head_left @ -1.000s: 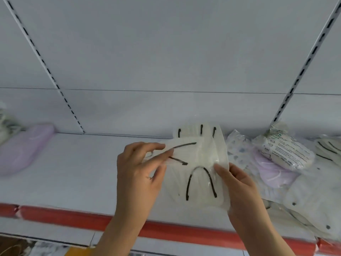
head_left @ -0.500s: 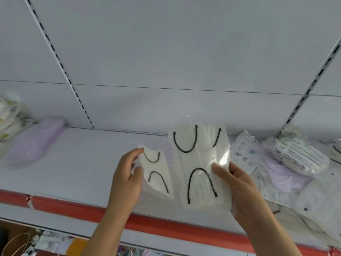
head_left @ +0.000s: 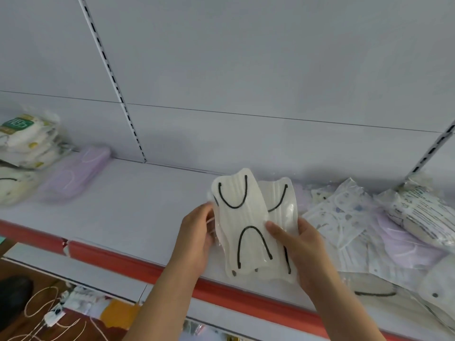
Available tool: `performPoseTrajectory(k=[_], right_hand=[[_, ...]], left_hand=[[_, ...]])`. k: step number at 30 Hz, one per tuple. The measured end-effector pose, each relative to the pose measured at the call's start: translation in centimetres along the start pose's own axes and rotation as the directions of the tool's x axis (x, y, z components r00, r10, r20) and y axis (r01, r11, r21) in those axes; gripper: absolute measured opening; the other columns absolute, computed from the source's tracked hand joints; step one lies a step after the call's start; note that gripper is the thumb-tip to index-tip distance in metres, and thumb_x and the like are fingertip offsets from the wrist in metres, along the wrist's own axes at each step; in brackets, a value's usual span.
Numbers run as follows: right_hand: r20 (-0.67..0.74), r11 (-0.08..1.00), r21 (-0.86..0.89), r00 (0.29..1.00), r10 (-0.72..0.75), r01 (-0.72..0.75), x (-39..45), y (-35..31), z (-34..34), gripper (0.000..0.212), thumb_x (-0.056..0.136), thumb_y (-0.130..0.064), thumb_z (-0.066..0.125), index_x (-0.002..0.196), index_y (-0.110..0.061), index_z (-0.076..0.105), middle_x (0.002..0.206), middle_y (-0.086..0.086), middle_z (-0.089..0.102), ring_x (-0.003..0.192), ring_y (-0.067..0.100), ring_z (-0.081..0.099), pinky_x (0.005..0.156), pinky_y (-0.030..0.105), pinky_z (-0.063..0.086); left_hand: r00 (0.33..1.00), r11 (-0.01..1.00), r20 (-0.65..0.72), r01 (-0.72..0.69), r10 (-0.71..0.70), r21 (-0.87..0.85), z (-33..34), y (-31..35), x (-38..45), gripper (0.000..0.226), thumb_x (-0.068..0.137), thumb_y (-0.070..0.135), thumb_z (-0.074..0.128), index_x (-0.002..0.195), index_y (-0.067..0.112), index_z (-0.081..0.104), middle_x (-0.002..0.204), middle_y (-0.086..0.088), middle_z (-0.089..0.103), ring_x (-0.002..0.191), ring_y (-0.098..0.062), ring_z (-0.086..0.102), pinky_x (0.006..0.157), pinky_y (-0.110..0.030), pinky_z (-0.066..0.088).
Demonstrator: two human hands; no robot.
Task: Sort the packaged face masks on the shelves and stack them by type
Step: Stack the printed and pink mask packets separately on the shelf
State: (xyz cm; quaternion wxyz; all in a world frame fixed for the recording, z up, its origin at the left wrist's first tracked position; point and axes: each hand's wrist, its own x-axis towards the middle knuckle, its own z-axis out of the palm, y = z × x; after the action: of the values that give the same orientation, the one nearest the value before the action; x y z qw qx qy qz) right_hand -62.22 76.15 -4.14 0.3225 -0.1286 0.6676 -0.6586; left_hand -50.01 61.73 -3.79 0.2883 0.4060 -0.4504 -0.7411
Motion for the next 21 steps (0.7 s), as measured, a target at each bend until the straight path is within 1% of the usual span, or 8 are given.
performPoseTrajectory(k=[2, 4, 6, 8, 12, 15, 19, 21], right_hand=[[-0.004, 1.000, -0.001, 1.000, -0.021, 0.021, -0.3, -0.1, 0.3, 0.026, 0.077, -0.021, 0.082, 0.100, -0.015, 0.069, 0.087, 0.005, 0.078, 0.076, 0.022, 0.075, 0.067, 0.040, 0.062], [-0.001, 0.999, -0.004, 0.999, -0.037, 0.037, -0.4, -0.2, 0.6, 0.020, 0.083, -0.023, 0.077, 0.100, -0.013, 0.071, 0.086, 0.004, 0.078, 0.075, 0.021, 0.075, 0.060, 0.032, 0.061], [0.001, 0.999, 0.028, 0.999, -0.045, 0.045, -0.6, -0.2, 0.6, 0.016, 0.091, -0.029, 0.068, 0.095, -0.015, 0.074, 0.087, 0.008, 0.077, 0.081, 0.028, 0.075, 0.068, 0.043, 0.062], [-0.010, 0.996, 0.080, 0.999, -0.033, 0.033, -0.5, -0.3, -0.1, 0.020, 0.096, -0.033, 0.062, 0.094, -0.017, 0.075, 0.092, 0.012, 0.077, 0.089, 0.034, 0.073, 0.081, 0.053, 0.059], [0.052, 0.973, 0.232, 0.998, -0.016, 0.003, -0.8, -1.5, -1.2, 0.018, 0.098, -0.019, 0.058, 0.108, -0.010, 0.070, 0.102, 0.013, 0.075, 0.095, 0.029, 0.073, 0.082, 0.043, 0.057], [0.147, 0.956, 0.293, 0.986, -0.076, 0.030, -1.4, -2.4, -0.2, 0.018, 0.095, -0.013, 0.060, 0.110, -0.008, 0.069, 0.100, 0.013, 0.076, 0.091, 0.029, 0.074, 0.077, 0.040, 0.060], [0.101, 0.975, -0.095, 0.976, -0.192, 0.201, -1.5, -1.7, 2.9, 0.006, 0.089, -0.021, 0.072, 0.087, -0.015, 0.071, 0.072, 0.003, 0.071, 0.064, 0.013, 0.063, 0.061, 0.030, 0.051], [0.096, 0.928, -0.285, 0.971, -0.221, 0.239, -1.1, -0.7, 4.1, 0.020, 0.088, -0.028, 0.070, 0.077, -0.013, 0.064, 0.059, -0.003, 0.056, 0.053, 0.007, 0.046, 0.051, 0.023, 0.039]], left_hand=[[0.995, 0.999, 0.100, 0.026, -0.022, -0.042, 0.2, 0.3, -0.8, 0.041, 0.099, 0.048, 0.057, 0.103, 0.010, 0.073, 0.101, -0.005, 0.077, 0.091, -0.023, 0.074, 0.083, -0.038, 0.053], [0.992, 0.997, 0.126, 0.008, -0.018, 0.078, 0.3, 0.1, -1.4, 0.031, 0.097, 0.034, 0.063, 0.115, 0.010, 0.072, 0.110, -0.010, 0.077, 0.101, -0.024, 0.075, 0.090, -0.043, 0.057], [1.000, 0.998, 0.015, -0.003, 0.002, 0.059, -0.2, 0.1, -1.4, 0.020, 0.091, 0.015, 0.072, 0.107, 0.003, 0.073, 0.104, -0.016, 0.077, 0.096, -0.030, 0.075, 0.086, -0.041, 0.058], [0.995, 0.999, -0.089, -0.040, 0.042, 0.018, -1.5, 0.8, -1.1, 0.010, 0.090, 0.011, 0.072, 0.097, 0.005, 0.073, 0.096, -0.015, 0.079, 0.088, -0.029, 0.075, 0.078, -0.036, 0.057], [0.982, 0.990, -0.141, -0.115, 0.126, 0.084, -3.3, 2.9, -1.3, 0.016, 0.094, 0.024, 0.068, 0.101, 0.011, 0.073, 0.096, -0.010, 0.079, 0.088, -0.023, 0.074, 0.079, -0.036, 0.055], [0.990, 0.974, -0.047, -0.120, 0.131, 0.193, -2.4, 3.1, -2.5, 0.023, 0.100, 0.035, 0.059, 0.106, 0.017, 0.073, 0.095, -0.003, 0.080, 0.091, -0.021, 0.076, 0.080, -0.036, 0.055], [0.989, 0.933, 0.137, -0.095, 0.050, 0.346, -0.9, 2.9, -4.0, 0.031, 0.097, 0.057, 0.052, 0.105, 0.034, 0.071, 0.086, 0.012, 0.078, 0.087, -0.010, 0.073, 0.083, -0.030, 0.054], [0.986, 0.905, 0.163, -0.100, 0.035, 0.413, -1.2, 2.8, -4.0, 0.040, 0.084, 0.064, 0.060, 0.105, 0.032, 0.073, 0.091, 0.008, 0.079, 0.089, -0.012, 0.075, 0.090, -0.038, 0.058]])
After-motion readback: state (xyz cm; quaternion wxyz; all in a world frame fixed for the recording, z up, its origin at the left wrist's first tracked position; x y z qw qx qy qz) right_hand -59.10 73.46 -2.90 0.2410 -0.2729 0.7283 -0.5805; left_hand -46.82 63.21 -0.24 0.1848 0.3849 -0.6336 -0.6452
